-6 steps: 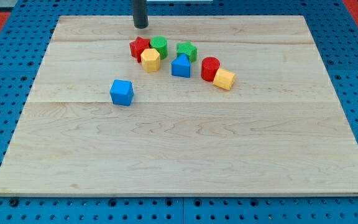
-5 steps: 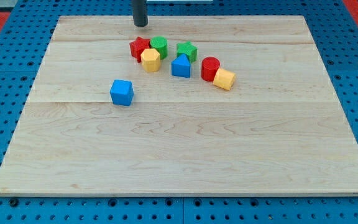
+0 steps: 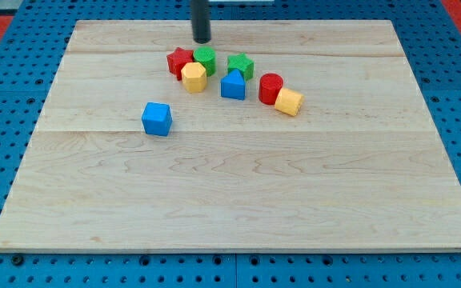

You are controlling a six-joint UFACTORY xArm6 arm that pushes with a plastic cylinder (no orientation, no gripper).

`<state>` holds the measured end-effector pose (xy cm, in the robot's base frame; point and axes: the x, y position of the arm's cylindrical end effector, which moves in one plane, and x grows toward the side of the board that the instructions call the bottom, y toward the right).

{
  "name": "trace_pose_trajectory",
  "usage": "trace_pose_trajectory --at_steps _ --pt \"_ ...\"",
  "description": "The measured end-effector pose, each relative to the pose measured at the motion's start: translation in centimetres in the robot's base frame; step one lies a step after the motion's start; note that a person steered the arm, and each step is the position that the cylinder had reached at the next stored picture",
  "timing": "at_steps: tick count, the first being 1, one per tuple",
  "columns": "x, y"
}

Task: Move the green circle slightly to the bottom

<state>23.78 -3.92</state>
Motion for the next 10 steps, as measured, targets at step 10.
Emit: trace_pose_trajectory --at_steps 10 --pt "13.2 9.9"
